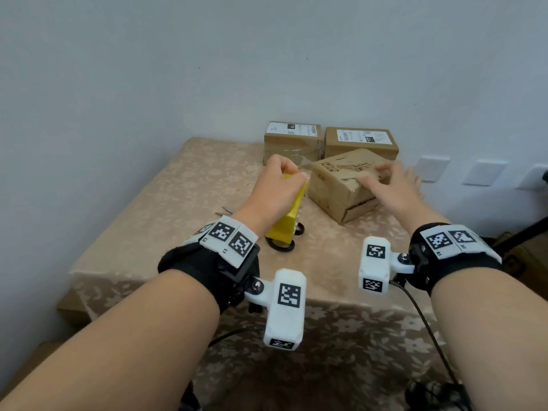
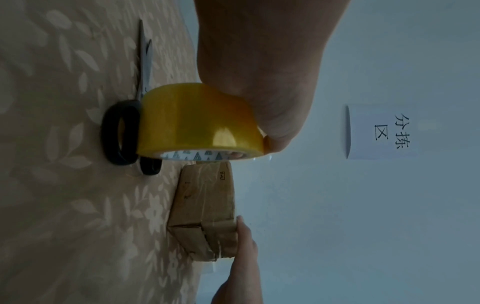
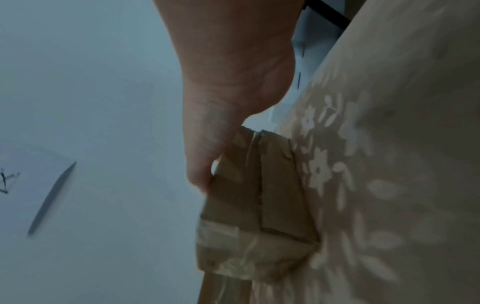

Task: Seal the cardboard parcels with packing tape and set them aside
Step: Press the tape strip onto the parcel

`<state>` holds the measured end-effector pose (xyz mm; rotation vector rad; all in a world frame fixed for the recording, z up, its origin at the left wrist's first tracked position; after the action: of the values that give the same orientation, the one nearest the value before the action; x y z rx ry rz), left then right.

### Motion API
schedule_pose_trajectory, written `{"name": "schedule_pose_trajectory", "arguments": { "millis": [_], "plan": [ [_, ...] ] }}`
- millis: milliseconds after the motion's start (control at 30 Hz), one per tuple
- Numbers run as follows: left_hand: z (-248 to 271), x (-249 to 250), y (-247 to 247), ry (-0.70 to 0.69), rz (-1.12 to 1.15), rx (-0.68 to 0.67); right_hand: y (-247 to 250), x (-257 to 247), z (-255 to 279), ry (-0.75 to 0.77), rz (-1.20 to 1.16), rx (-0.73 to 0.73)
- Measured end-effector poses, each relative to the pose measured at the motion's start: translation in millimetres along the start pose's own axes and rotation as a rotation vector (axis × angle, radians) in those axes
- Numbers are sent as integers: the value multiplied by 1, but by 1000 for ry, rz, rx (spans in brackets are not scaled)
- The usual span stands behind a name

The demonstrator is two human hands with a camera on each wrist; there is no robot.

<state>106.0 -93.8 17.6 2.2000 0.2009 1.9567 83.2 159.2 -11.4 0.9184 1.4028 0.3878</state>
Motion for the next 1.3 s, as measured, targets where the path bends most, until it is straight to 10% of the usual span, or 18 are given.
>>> {"name": "schedule_pose_trajectory", "arguments": {
  "millis": [200,667,900,1300],
  "plan": [
    [-1,3,-6,24,-35,-45,5,-4,6,-45,-76,44],
    [-2,-1,13,136,-64,-11,3,-53,26,237,575,-45],
    [2,1,15,135,-53,-84,-22,-50,15,197,633,-322],
    [6,17,-9,35,-175,-151,11,-38,51,21,718,-277]
  ]
}}
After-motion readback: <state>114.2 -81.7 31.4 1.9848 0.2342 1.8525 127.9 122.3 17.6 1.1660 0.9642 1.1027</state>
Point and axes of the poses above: each hand's wrist, its own z-axis away from the middle knuckle, its own y-axis out of the back of the hand, x = y × z, the point moved 10 cm from there along -z, towards the middle knuckle, and after that the axes turned 1 degree about z, right-handed, at the moved point
